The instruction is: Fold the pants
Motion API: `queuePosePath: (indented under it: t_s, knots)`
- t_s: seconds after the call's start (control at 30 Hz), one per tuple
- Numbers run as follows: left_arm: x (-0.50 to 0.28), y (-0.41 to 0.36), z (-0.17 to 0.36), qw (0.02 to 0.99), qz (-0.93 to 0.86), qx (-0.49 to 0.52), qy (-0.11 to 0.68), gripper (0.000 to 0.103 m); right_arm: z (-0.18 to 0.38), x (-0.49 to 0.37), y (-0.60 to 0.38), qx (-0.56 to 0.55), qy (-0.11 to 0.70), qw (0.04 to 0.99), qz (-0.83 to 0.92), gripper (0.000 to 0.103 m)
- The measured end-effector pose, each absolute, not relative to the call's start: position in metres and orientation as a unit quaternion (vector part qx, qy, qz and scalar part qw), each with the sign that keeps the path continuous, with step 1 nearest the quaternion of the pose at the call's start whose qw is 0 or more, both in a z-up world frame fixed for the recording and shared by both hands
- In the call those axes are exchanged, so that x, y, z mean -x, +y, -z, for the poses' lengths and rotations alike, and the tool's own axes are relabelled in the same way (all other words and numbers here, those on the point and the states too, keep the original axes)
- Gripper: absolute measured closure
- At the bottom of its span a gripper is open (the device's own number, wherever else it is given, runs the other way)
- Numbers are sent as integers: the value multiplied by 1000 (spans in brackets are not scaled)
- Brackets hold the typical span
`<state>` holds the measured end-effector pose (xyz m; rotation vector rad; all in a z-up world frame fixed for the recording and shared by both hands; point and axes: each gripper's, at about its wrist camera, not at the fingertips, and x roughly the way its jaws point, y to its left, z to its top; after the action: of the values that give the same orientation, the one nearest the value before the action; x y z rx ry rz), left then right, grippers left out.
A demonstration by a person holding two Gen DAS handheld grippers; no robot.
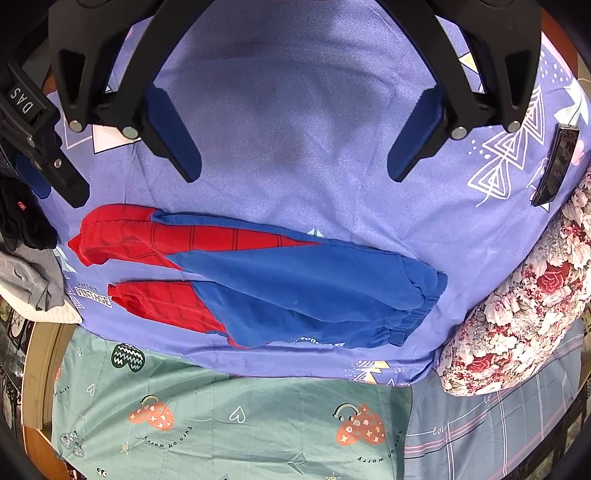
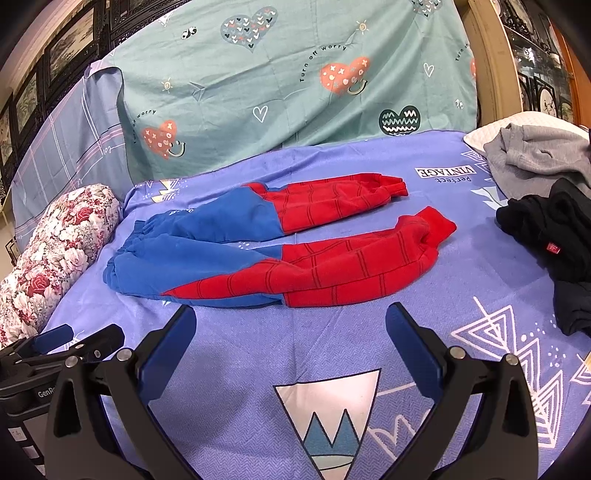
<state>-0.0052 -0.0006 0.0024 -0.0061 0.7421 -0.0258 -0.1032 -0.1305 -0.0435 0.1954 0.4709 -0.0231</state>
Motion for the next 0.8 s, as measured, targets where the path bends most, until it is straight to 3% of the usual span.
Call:
queuePosePath:
  t_s: [0.8]
  knots:
    - [3, 3, 2, 931, 9, 7, 364, 2, 45, 101, -131, -99, 235, 967, 8, 1]
